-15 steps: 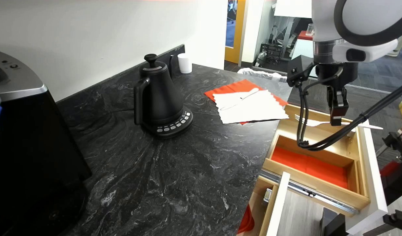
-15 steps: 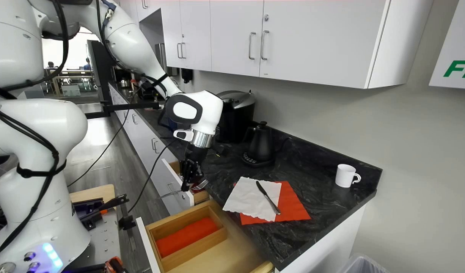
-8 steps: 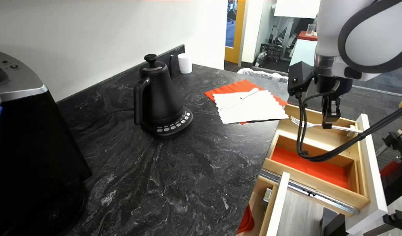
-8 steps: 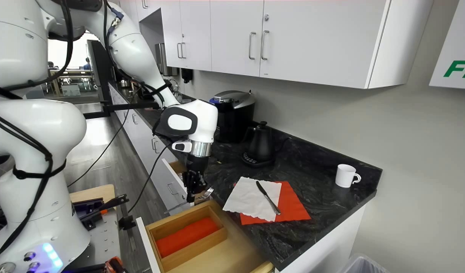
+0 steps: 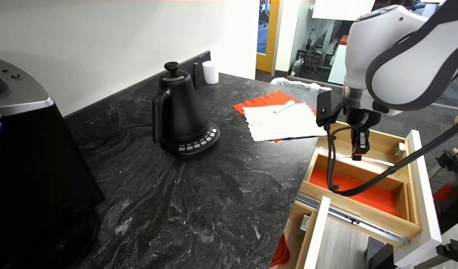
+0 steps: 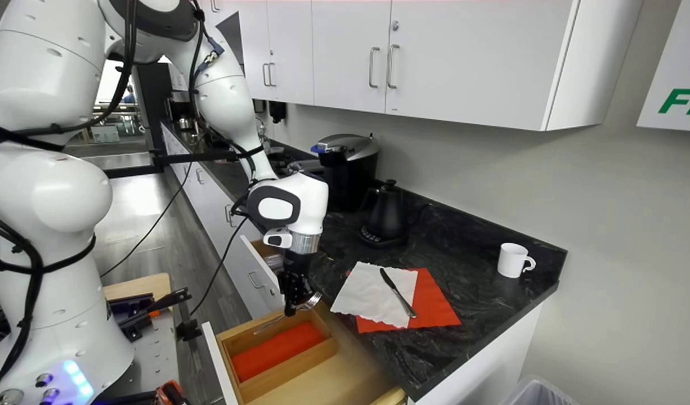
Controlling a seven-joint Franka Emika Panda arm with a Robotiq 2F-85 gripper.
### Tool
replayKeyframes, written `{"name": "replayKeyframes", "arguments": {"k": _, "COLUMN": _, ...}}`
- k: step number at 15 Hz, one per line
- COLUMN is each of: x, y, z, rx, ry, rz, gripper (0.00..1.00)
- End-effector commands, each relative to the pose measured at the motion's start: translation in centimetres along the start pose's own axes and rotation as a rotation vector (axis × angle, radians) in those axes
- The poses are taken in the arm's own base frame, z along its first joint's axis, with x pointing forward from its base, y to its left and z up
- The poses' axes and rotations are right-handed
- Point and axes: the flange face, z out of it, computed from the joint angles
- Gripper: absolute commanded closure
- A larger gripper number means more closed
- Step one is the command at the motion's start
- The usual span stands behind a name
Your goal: Put the fork and knife inside the box in the drawer
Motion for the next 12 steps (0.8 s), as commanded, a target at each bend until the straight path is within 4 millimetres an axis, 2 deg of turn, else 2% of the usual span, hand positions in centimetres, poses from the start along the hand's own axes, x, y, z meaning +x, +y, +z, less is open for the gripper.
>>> {"name": "replayKeyframes", "arguments": {"k": 1, "x": -1.0, "y": -1.2, "z": 0.9, "rx": -0.005, "ry": -0.021, "rz": 0.019, "gripper": 0.96}}
{"name": "replayKeyframes", "arguments": {"k": 6, "x": -1.5, "y": -1.6, "z": 2.2, "rx": -0.026, "ry": -0.017, "rz": 0.033, "gripper": 0.96}}
{"name": "replayKeyframes", "arguments": {"k": 12, "x": -1.5, "y": -1.6, "z": 2.9, "rx": -0.037, "ry": 0.017, "rz": 0.055, "gripper": 0.96}}
